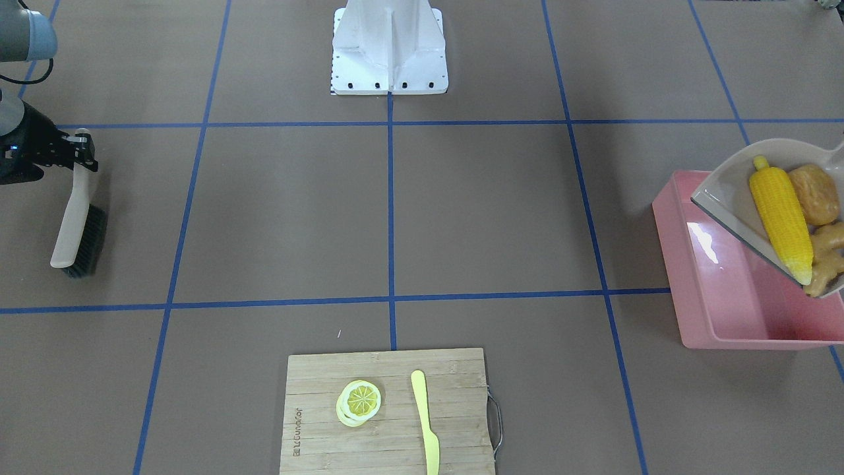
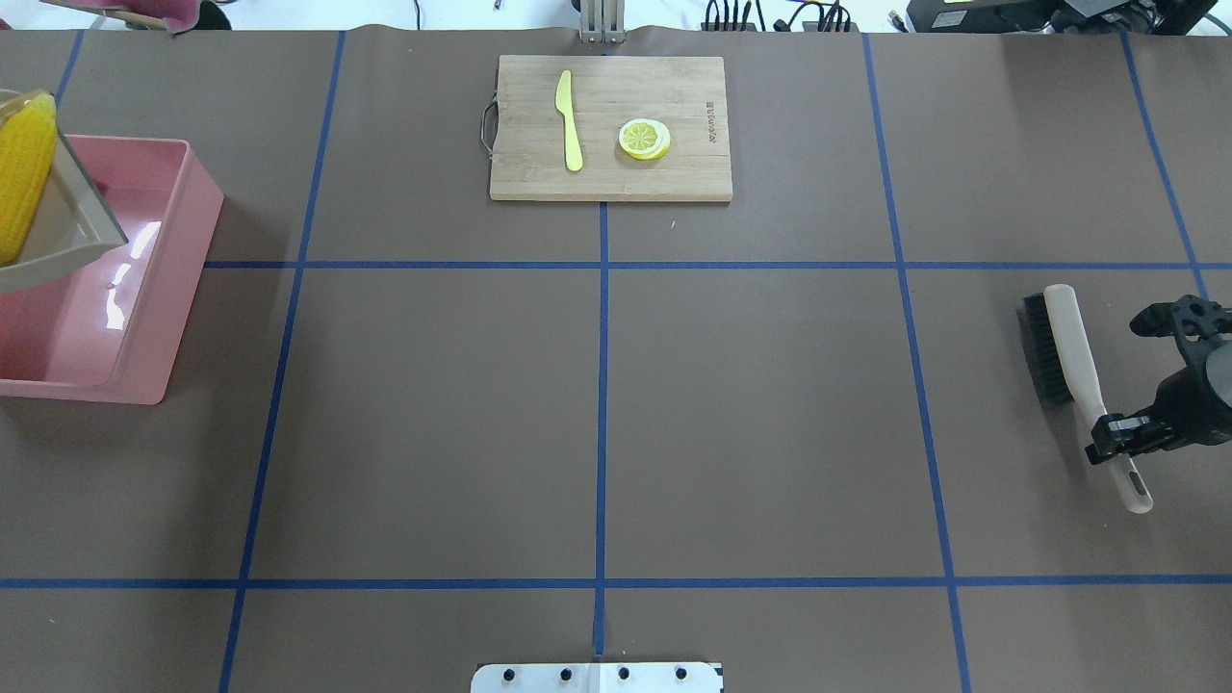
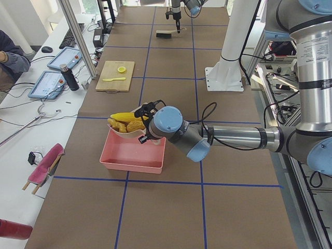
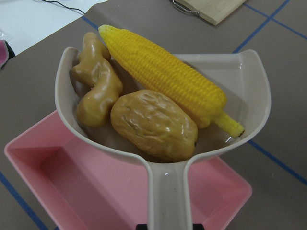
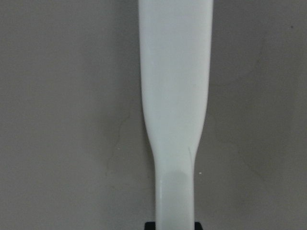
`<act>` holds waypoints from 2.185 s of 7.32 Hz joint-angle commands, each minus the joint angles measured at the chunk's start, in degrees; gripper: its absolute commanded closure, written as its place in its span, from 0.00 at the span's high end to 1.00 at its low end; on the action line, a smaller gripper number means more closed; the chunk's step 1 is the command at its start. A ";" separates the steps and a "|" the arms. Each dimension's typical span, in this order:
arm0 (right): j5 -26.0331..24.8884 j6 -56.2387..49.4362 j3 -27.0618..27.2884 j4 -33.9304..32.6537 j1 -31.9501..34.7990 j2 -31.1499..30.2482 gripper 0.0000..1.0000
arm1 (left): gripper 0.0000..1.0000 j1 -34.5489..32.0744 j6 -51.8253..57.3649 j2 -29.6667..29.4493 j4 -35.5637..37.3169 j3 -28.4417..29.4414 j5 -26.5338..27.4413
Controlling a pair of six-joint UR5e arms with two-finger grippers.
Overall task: Sweep and dump trash into bin
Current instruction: 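Tilt the dustpan with the left gripper to dump the toys into the pink bin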
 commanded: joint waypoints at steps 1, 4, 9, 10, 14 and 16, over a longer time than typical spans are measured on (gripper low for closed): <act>0.28 0.16 -0.22 -0.23 -0.44 0.77 0.26 | 0.00 -0.45 6.67 0.26 7.59 -1.02 5.93; 0.28 0.16 0.04 -0.23 -0.71 0.77 0.70 | 0.00 -1.32 24.33 -0.62 22.03 -6.73 17.35; -0.41 -0.27 1.97 -0.23 2.62 0.51 1.00 | 0.00 -0.89 30.35 -1.32 23.90 -10.09 28.20; -0.94 -0.71 1.98 -0.31 5.24 0.85 1.00 | 0.00 -0.88 30.35 -1.41 23.90 -9.92 28.20; -0.68 -12.94 1.98 -14.51 23.24 11.65 1.00 | 0.00 -0.80 24.60 -6.66 25.92 -9.21 13.76; -4.09 -24.66 0.31 -21.29 28.27 12.81 1.00 | 0.00 4.17 16.14 -11.24 25.49 -9.21 8.00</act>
